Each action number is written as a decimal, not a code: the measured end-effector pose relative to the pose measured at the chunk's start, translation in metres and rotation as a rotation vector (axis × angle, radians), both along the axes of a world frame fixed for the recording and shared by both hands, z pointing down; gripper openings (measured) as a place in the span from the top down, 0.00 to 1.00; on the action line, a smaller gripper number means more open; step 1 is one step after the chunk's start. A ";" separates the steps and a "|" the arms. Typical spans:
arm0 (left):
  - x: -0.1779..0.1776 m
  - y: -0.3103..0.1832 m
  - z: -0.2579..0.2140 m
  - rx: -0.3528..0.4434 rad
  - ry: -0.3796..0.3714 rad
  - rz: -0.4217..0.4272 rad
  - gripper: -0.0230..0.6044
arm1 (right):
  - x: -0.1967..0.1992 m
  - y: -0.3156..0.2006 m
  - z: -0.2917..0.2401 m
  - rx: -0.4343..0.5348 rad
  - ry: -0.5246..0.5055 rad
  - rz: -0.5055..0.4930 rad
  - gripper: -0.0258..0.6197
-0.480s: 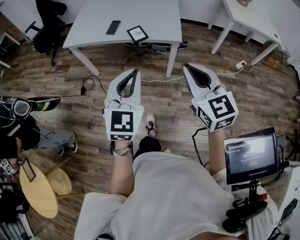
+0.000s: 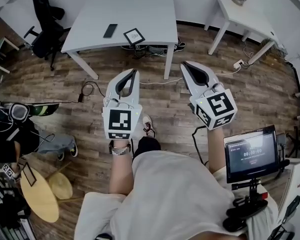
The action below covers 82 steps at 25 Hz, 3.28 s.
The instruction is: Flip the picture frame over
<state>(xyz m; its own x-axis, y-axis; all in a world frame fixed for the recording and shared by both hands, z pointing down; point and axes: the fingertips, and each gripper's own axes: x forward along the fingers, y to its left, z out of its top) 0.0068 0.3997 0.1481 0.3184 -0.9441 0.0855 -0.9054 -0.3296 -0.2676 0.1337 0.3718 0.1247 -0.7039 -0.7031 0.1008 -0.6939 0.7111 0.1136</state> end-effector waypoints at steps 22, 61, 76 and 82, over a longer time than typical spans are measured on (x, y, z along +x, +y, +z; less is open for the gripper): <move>-0.062 -0.223 -0.002 -0.019 -0.033 0.110 0.96 | -0.077 -0.213 -0.006 -0.016 -0.003 0.040 0.96; -0.068 -0.388 0.097 -0.300 -0.174 0.101 0.92 | -0.087 -0.383 0.090 -0.183 -0.025 0.005 0.96; -0.080 -0.415 0.151 -0.436 -0.214 0.104 0.83 | -0.105 -0.423 0.145 -0.272 0.019 -0.042 0.96; -0.100 -0.439 0.209 -0.532 -0.201 0.149 0.82 | -0.135 -0.448 0.201 -0.358 0.034 -0.028 0.96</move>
